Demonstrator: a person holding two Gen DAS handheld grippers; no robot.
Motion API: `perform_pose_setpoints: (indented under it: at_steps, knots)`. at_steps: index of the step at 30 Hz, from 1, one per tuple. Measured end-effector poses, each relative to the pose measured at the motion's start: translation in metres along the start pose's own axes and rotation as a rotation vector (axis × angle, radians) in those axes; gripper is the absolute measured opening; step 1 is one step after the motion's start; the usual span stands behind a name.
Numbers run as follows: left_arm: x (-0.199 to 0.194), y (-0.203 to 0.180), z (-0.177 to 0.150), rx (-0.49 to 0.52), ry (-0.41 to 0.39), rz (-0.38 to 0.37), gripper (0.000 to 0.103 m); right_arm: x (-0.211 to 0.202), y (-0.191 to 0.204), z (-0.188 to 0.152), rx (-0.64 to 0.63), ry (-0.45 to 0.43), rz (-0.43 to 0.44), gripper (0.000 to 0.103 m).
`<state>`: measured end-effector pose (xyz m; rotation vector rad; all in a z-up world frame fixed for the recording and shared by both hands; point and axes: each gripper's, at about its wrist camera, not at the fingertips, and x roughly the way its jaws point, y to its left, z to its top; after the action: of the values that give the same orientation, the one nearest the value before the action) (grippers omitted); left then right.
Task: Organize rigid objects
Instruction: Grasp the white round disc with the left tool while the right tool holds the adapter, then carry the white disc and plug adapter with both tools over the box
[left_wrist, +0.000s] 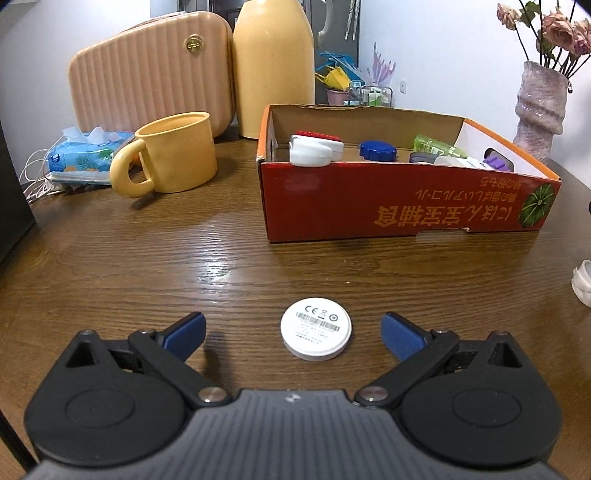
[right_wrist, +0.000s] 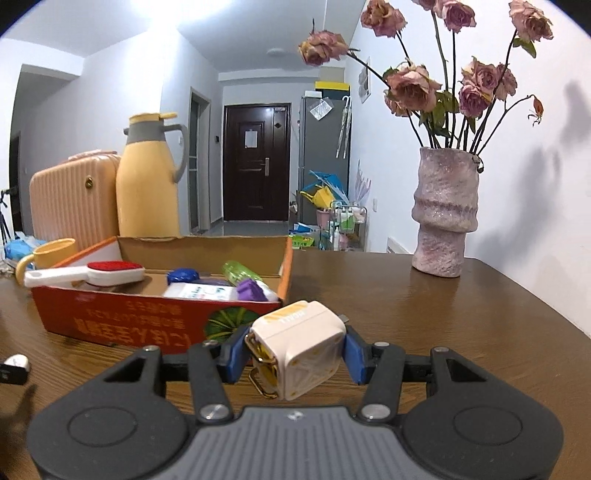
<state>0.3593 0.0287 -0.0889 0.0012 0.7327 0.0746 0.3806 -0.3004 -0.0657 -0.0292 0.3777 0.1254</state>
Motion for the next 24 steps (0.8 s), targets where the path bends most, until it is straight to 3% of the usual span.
perform_pose_setpoints:
  at_steps: [5,10,13,24]
  knots:
    - [0.003,0.000,0.001,-0.004,0.011,-0.024,0.088,-0.010,0.011,-0.001,0.021,-0.020,0.016,0.052]
    - [-0.003,-0.005,0.000,0.026,-0.013,-0.056,0.056,-0.016,0.023,-0.004,0.031,-0.019,0.044,0.052]
    - [-0.006,-0.009,-0.002,0.048,-0.020,-0.075,0.042,-0.019,0.033,-0.006,0.024,-0.017,0.062,0.052]
    - [-0.012,-0.010,-0.004,0.057,-0.026,-0.091,0.040,-0.028,0.055,-0.010,0.011,-0.024,0.103,0.052]
